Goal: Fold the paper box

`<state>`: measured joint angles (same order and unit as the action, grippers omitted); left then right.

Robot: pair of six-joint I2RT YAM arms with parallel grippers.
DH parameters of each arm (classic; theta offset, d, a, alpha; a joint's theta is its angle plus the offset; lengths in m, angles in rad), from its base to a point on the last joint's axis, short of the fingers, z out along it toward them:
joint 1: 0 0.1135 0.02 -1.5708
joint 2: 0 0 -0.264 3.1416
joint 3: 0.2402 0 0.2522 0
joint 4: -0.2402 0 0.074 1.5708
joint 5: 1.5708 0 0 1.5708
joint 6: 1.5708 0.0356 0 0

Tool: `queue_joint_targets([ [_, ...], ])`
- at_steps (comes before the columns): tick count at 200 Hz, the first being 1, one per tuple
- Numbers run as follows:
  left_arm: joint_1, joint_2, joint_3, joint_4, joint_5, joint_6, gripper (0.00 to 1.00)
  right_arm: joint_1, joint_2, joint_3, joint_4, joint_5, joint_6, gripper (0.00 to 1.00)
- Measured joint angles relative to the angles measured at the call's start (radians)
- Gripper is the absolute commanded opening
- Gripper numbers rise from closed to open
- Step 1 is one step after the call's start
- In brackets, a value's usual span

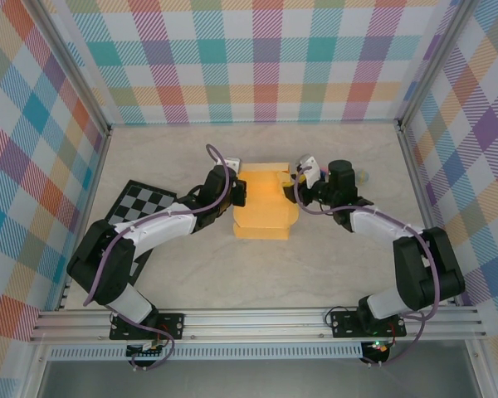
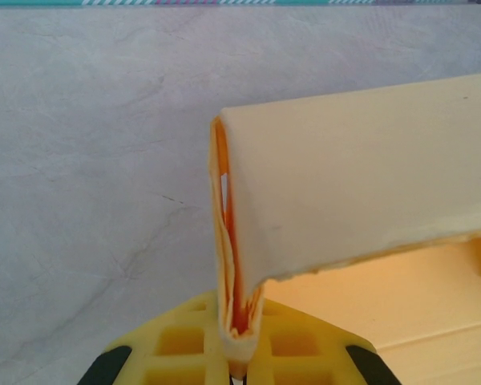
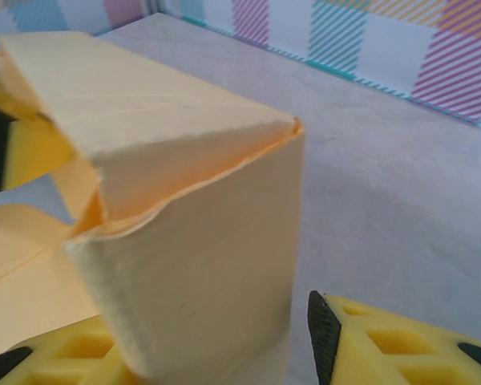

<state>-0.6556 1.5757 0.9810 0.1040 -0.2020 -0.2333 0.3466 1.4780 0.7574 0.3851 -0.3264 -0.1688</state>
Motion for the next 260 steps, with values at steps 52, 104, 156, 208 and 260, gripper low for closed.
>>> queue_joint_targets([
  [52, -0.004, 0.032, 0.016, -0.027, 0.0, -0.082, 0.0, 0.061, 0.051, 0.006, 0.037, 0.247, 0.076, 0.4],
  [104, -0.041, 0.069, 0.072, -0.076, -0.043, -0.154, 0.08, 0.107, 0.106, 0.058, 0.03, 0.42, 0.118, 0.25],
  [156, -0.064, 0.056, 0.068, -0.097, -0.032, -0.235, 0.45, 0.112, 0.131, 0.075, -0.018, 0.491, 0.15, 0.19],
  [208, -0.064, -0.108, 0.008, -0.106, 0.008, -0.251, 0.64, 0.058, 0.19, 0.148, -0.175, 0.392, 0.164, 0.14],
  [260, 0.012, -0.333, -0.068, -0.161, 0.024, -0.196, 0.79, 0.026, 0.255, 0.376, -0.491, 0.196, 0.038, 0.12],
])
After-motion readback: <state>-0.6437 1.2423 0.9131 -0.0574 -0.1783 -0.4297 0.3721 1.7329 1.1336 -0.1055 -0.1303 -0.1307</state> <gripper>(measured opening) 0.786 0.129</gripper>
